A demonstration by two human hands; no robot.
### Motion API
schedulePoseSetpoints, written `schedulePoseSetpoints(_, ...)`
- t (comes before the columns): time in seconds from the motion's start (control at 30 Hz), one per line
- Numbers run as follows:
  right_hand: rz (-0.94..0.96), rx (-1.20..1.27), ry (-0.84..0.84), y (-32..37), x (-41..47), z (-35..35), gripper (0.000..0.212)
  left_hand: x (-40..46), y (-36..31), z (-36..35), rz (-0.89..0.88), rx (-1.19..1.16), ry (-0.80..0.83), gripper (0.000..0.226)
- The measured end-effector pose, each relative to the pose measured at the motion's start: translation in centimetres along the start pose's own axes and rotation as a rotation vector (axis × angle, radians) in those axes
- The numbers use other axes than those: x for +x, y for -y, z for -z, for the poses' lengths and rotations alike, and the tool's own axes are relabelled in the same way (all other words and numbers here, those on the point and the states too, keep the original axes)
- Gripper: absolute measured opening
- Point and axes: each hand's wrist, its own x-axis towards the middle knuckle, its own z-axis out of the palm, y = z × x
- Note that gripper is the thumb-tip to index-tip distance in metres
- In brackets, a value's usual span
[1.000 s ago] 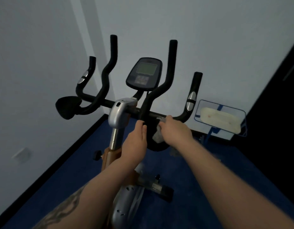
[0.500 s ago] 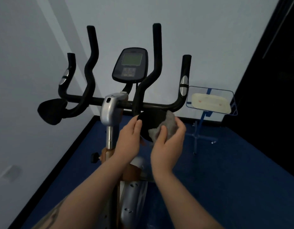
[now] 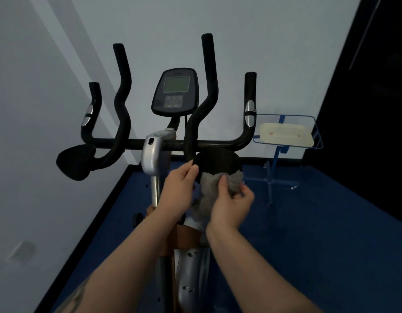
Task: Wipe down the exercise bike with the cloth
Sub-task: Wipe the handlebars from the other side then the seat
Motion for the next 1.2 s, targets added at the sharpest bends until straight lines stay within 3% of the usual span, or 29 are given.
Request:
schedulePoseSetpoints(0.43,-0.092,0.096,-0.094,-0.1,-1.2,-2.2,0.036,-0.2,-0.2,-0.2,0.008,0.12,-0.075,0.032)
schedulePoseSetpoints(0.6,-0.157,0.043,0.0,1.1,0.6,-0.5,0.033,-0.3,0.1,0.1,-0.014,0.183,-0.091,0.037)
schedulePoseSetpoints(0.7,-0.128,0.081,-0.026,1.1,0.1,-0.6,0.034,-0.4,0.3,-0.2,-0.031,0.178,-0.104,0.036)
schedulePoseSetpoints(0.83,-0.244,0.091,-0.044,0.8,-1.5,-2.2,0.037,-0.7,0.6,-0.7,-0.034,0.162,-0.156,0.029)
schedulePoseSetpoints(1.0,-0.092,0.048,-0.021,1.7,0.8,-0.2,0.04,-0.5,0.8,-0.8,-0.037,0.159,-0.142,0.032)
schedulePoseSetpoints(1.2,-0.247,0.006,0.022,1.7,0.1,-1.2,0.04,-0.7,1.0,-1.3,-0.036,0.125,-0.194,0.03)
